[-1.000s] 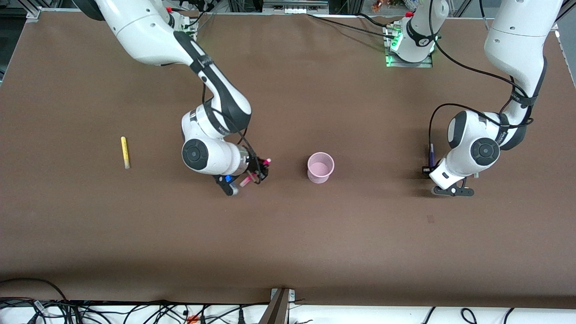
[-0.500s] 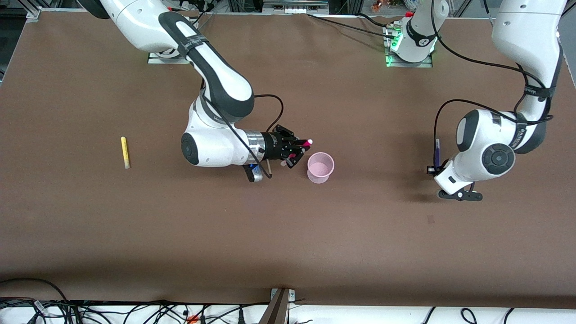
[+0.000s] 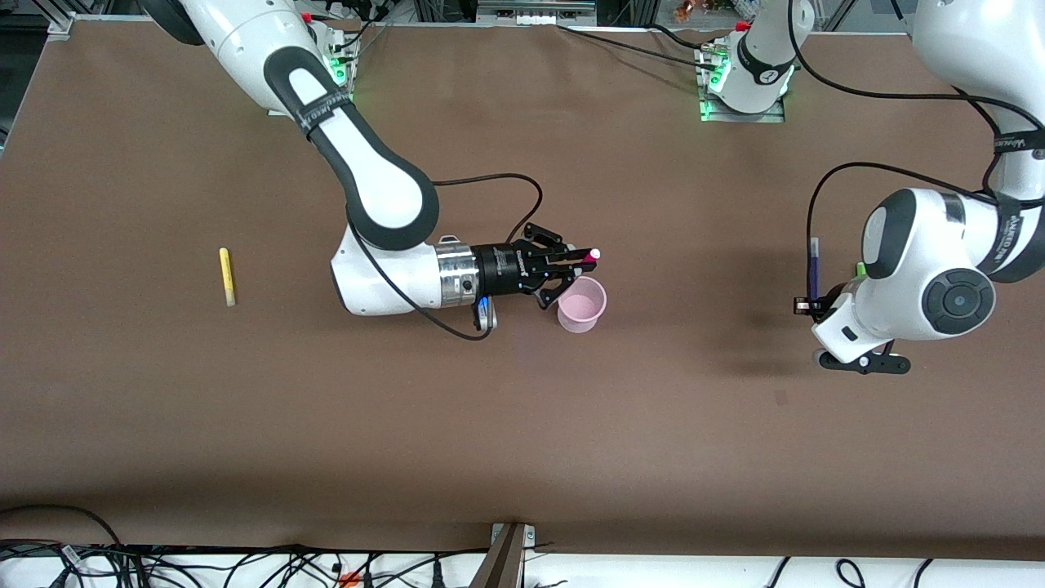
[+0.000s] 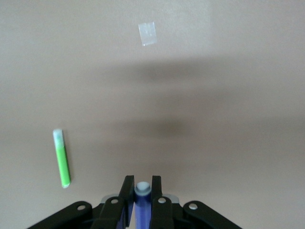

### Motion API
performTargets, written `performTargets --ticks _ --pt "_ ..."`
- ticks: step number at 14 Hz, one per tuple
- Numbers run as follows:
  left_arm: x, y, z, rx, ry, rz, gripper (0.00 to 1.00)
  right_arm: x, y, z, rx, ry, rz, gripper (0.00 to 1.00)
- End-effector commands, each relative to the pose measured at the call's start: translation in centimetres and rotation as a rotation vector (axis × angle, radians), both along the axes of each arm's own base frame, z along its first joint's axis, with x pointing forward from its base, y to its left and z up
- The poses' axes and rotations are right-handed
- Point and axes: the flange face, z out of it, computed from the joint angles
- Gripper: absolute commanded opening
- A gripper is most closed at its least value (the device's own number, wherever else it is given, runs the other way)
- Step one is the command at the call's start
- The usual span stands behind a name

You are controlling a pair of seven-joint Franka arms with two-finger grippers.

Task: Organize pens into pink holder with both arms
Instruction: 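Drop the pink marker into the cup while the left gripper carries the blue marker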

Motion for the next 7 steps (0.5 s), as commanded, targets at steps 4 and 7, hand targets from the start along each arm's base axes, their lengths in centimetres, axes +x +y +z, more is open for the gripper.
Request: performTargets --ticks 4,7 --pt "0.8 -1.1 5.6 -0.053 0.035 -0.103 0.02 -0.8 2.3 -6.8 0.098 -0.046 -0.053 0.00" --pt "1.2 -1.5 6.1 -0.234 0.021 -0.189 0.02 -1.0 2.3 -9.1 0.107 -0.062 -0.057 0.00"
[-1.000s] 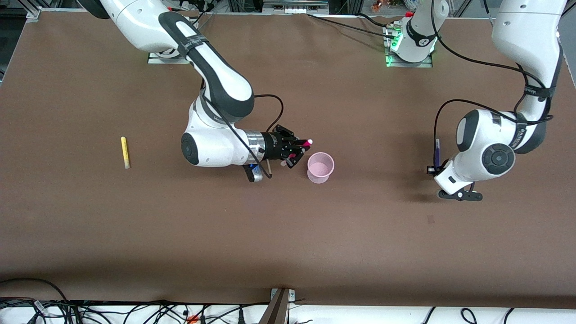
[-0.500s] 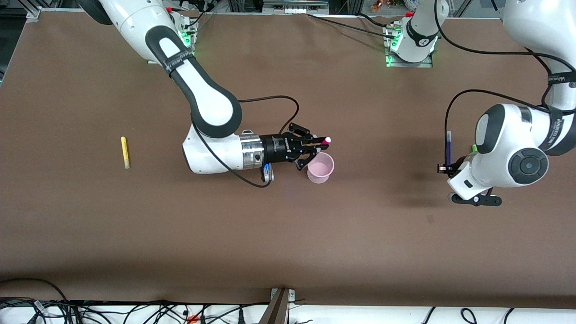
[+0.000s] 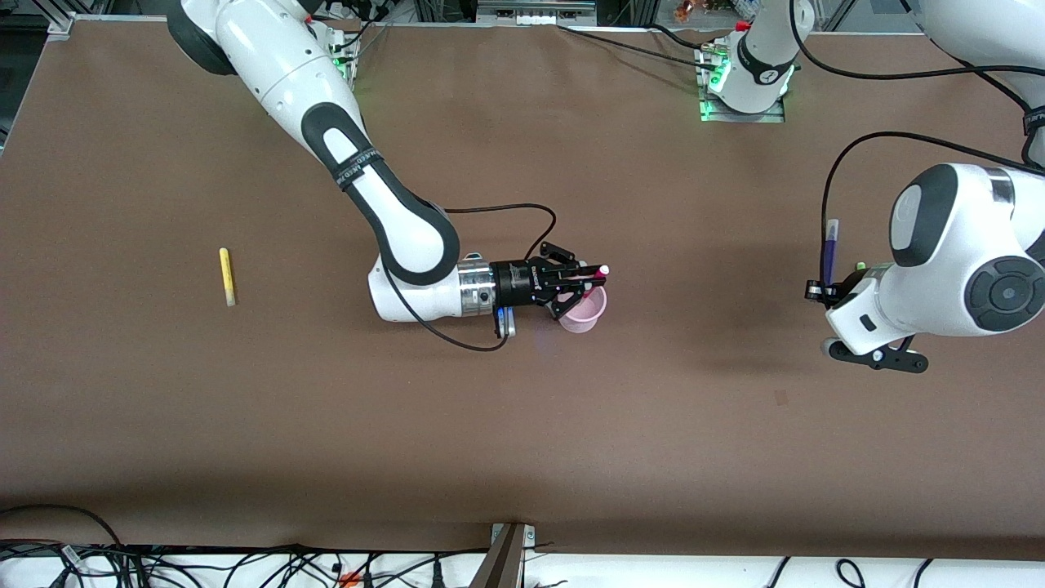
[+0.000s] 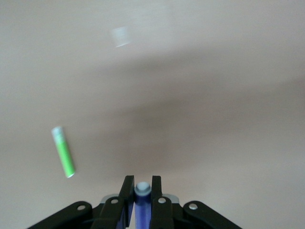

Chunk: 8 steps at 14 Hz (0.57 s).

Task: Organize pens into pink holder with both arms
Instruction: 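Drop the pink marker into the cup while the left gripper carries the blue marker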

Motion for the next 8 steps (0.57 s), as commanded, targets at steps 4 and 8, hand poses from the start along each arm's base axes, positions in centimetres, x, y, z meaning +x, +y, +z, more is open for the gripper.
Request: performTargets --ticks 4,8 --pt "1.9 -1.2 0.8 -0.230 -0.128 -0.217 0.01 0.1 0.2 -2.7 0.020 -0.031 -0.011 0.00" --pt "2.7 -4.3 -0.9 -0.541 -0.192 -0.339 0.00 -0.2 -0.1 -4.7 0.014 -0.048 -0.007 0.00"
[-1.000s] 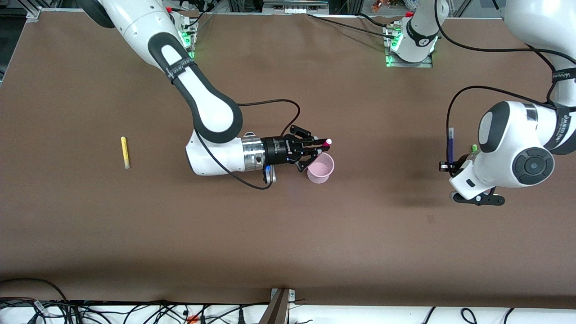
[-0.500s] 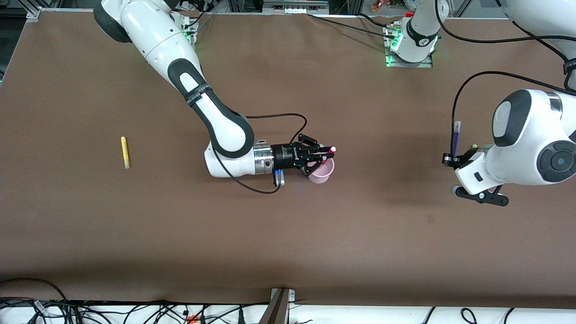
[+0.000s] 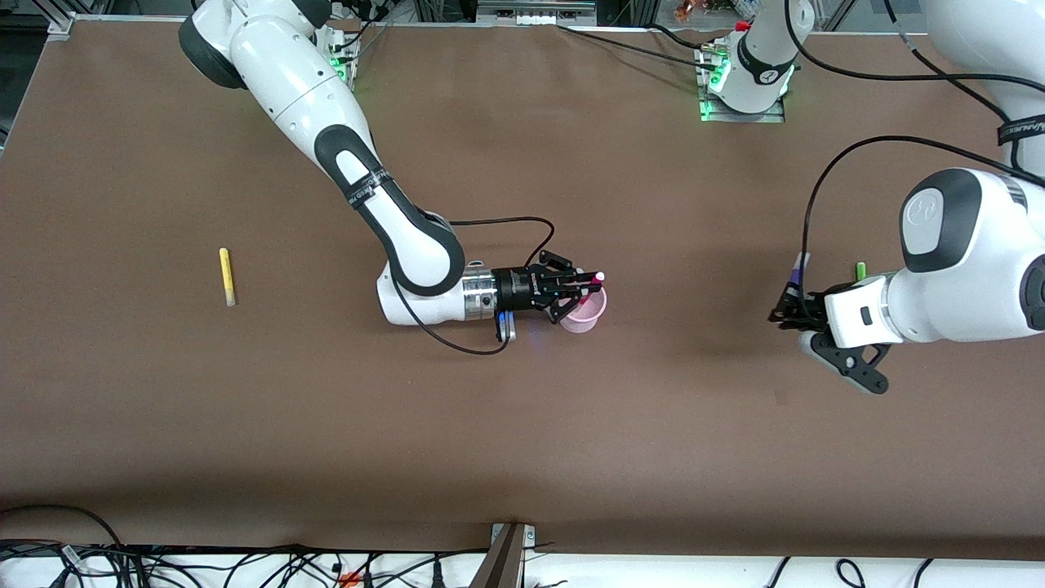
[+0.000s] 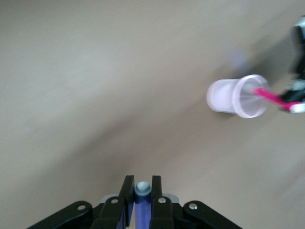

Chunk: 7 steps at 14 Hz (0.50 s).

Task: Organize pens into pink holder with both arms
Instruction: 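Drop the pink marker into the cup while the left gripper carries the blue marker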

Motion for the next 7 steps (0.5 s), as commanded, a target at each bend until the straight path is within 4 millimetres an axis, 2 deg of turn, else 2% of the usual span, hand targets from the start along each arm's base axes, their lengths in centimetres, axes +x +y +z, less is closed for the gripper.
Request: performTargets --ticks 1,2,3,5,7 --pt "0.6 -2.4 -0.6 -0.157 -0.045 -0.092 0.00 0.3 0.2 -0.7 0.020 -0.019 -0.012 0.04" --pt "0.7 -3.4 -0.4 -0.198 -0.066 -0.120 0.00 0.4 0.1 -0.7 0.020 -0.023 -0.012 0.46" --pt "0.9 -4.0 -0.7 -0.260 -0.081 -0.130 0.00 0.5 0.0 0.0 0.019 -0.032 -0.010 0.99" --pt "1.0 -5.5 -0.7 -0.420 -0.108 -0.149 0.00 1.5 -0.4 2.5 0.024 -0.061 -0.025 1.00" --pt "1.2 -7.1 -0.8 -0.523 -0.139 -0.171 0.00 3.0 -1.9 5.8 0.017 -0.120 -0.030 1.00"
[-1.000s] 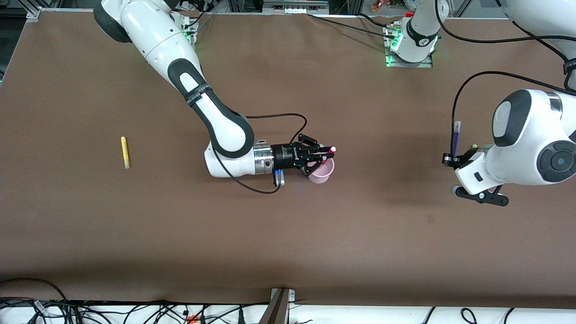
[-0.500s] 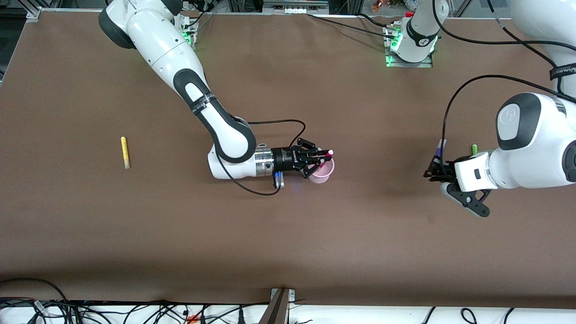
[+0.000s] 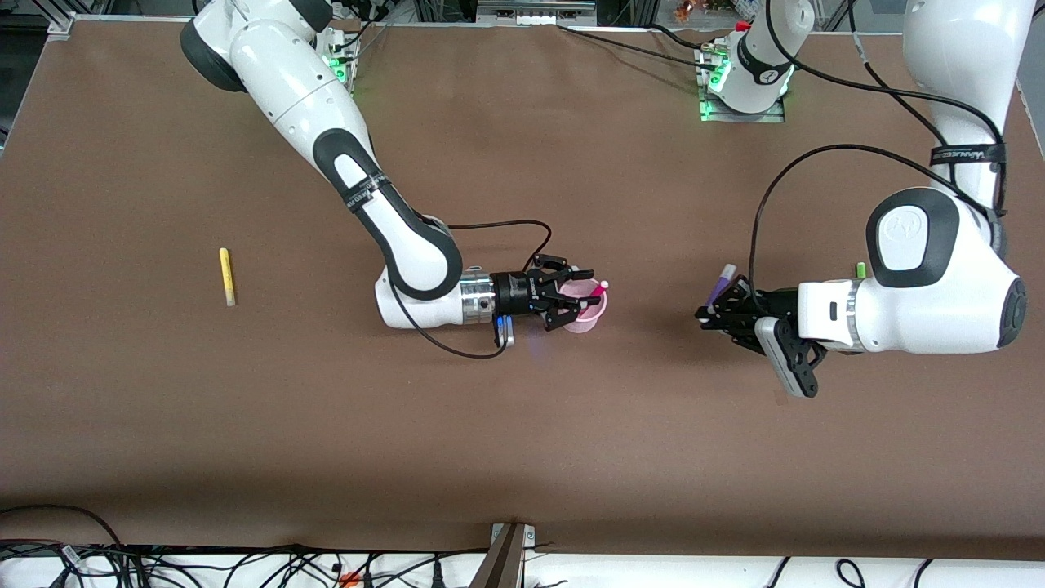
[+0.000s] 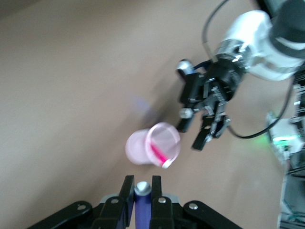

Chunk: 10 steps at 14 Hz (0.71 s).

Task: Organize pens into pink holder with both arms
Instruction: 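Drop the pink marker into the cup while the left gripper carries the blue marker, then drop the blue marker into the cup while the right gripper withdraws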

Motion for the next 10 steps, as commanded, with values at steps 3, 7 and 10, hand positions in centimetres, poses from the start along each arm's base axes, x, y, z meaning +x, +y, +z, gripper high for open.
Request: performTargets --ticks 3,7,10 --pt "0.6 -5.6 -0.1 -0.256 -0.090 -0.040 0.00 3.7 -4.8 9.0 -0.108 -0.228 0.013 1.00" --pt "0.6 -12.5 -4.0 -0.354 -0.346 -0.167 0.00 6.0 -11.6 12.9 -0.325 -0.412 0.153 1.00" --pt "-0.1 -15.2 -4.7 -0.352 -0.475 -0.261 0.00 7.0 -18.1 15.2 -0.399 -0.510 0.302 1.00"
